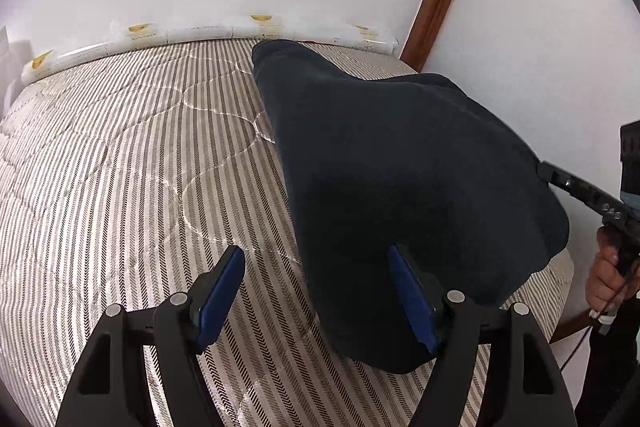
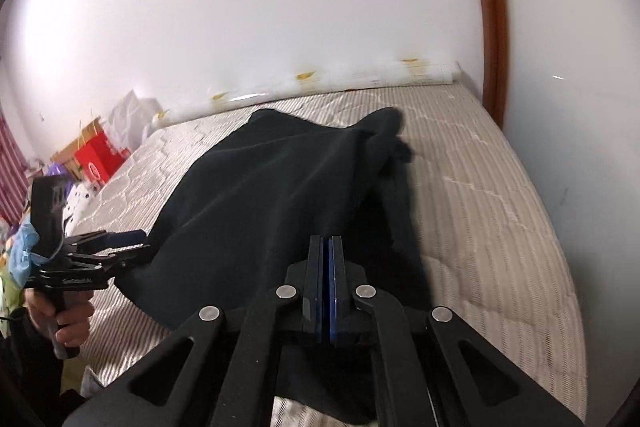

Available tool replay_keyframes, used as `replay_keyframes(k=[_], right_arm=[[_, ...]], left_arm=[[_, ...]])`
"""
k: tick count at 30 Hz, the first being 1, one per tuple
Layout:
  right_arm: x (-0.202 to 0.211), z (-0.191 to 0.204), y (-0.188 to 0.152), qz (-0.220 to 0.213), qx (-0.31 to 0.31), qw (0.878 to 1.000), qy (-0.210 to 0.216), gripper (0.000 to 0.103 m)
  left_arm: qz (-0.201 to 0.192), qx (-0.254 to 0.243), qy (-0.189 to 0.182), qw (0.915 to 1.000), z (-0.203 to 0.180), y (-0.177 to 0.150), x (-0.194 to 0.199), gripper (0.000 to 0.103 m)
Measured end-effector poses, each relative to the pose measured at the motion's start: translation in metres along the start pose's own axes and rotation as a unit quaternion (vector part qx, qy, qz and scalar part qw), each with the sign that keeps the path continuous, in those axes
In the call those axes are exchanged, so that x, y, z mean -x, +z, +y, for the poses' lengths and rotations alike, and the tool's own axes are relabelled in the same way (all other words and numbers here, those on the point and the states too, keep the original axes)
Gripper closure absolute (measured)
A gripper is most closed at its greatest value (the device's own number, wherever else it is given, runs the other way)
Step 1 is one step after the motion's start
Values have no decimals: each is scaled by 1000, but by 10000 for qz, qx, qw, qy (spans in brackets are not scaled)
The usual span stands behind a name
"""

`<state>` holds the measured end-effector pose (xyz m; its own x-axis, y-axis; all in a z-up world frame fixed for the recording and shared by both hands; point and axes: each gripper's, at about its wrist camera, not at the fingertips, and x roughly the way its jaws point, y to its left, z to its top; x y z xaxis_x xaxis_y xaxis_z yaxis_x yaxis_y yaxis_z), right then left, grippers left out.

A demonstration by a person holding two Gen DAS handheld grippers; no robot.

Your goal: Fold small clothes

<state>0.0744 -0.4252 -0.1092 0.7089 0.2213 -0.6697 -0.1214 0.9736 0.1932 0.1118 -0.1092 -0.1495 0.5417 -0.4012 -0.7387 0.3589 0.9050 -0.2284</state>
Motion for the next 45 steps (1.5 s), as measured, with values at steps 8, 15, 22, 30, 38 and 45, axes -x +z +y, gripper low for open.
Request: replay_keyframes(k=[8, 15, 22, 30, 38, 45], right_arm=[[-25, -1, -17, 820, 444, 9949, -389, 97], [-35, -3, 53, 185, 284, 9989, -336, 78], [-116, -44, 107, 753, -503, 9940, -617, 76], [-135, -55, 132, 434, -461, 9980, 21, 94], [-147, -59, 115, 820, -630, 9931, -555, 74], [-80, -30, 71, 495, -73, 9961, -723, 73]], left_arm=[[-147, -146, -84, 9998, -3, 4, 6, 30], [-255, 97, -28, 9996, 8, 19, 7, 30], [-101, 11, -76, 9999, 9, 22, -9, 29], [81, 140, -357, 9992, 17, 23, -22, 26], [11, 83, -185, 9998, 12, 23, -18, 26], [-31, 15, 115, 9999, 2, 18, -9, 28]])
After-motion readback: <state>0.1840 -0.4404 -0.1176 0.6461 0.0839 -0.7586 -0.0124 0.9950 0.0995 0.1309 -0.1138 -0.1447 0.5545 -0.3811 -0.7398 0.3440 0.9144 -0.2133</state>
